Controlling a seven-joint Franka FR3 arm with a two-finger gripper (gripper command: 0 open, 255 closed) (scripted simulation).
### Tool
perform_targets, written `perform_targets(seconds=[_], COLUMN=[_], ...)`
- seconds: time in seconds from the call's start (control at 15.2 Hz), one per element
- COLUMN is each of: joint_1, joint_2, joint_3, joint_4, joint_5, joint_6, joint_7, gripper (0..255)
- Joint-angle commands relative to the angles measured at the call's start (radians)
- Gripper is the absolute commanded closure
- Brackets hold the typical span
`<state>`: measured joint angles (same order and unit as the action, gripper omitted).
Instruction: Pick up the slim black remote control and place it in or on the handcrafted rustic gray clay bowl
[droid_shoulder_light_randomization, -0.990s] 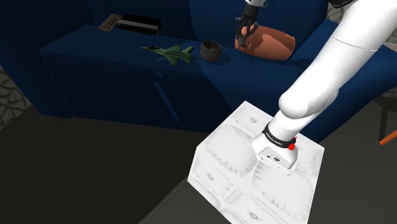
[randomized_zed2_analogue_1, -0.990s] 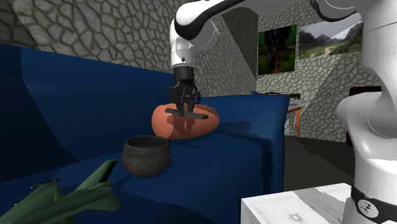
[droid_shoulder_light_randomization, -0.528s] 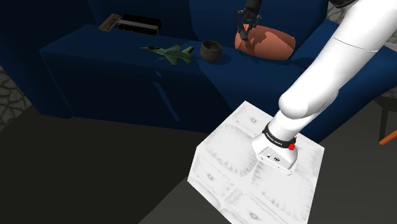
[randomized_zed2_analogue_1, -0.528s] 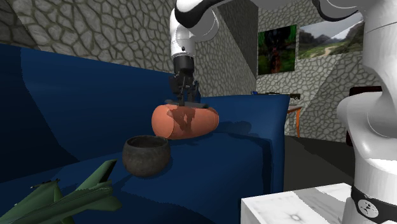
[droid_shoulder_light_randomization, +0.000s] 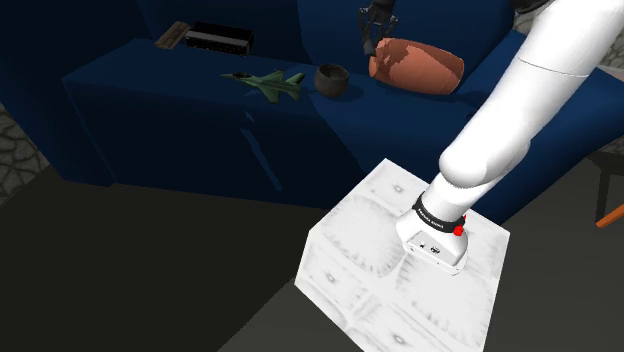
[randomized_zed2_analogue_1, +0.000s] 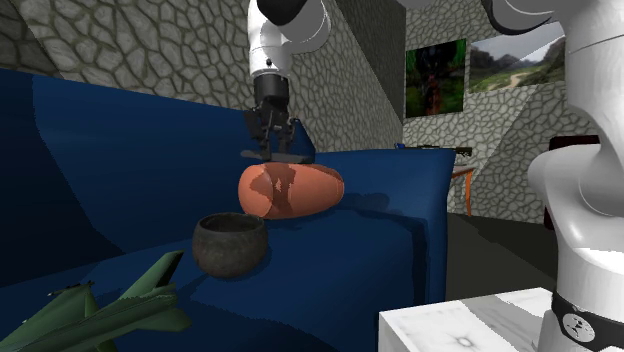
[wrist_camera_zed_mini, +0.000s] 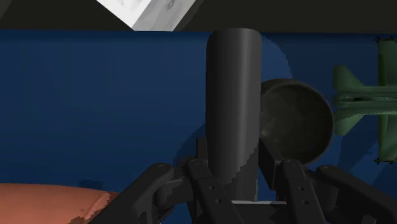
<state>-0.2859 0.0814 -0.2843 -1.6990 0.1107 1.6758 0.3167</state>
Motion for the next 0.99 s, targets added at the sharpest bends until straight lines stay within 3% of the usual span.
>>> perform_targets(seconds=[0.0,0.4,0.92], joint_1=[0.016,0.067,0.071], joint_2=[0.044,0.170,0.173], joint_3=[0.016,0.061,0.063], joint_4=[0.045,0.196,0.093], joint_5=[0.014,0.045,0.048], joint_6=[0.000,-0.016,0.090], joint_7=[0.032,0.131,0.119], gripper=[255,255,255])
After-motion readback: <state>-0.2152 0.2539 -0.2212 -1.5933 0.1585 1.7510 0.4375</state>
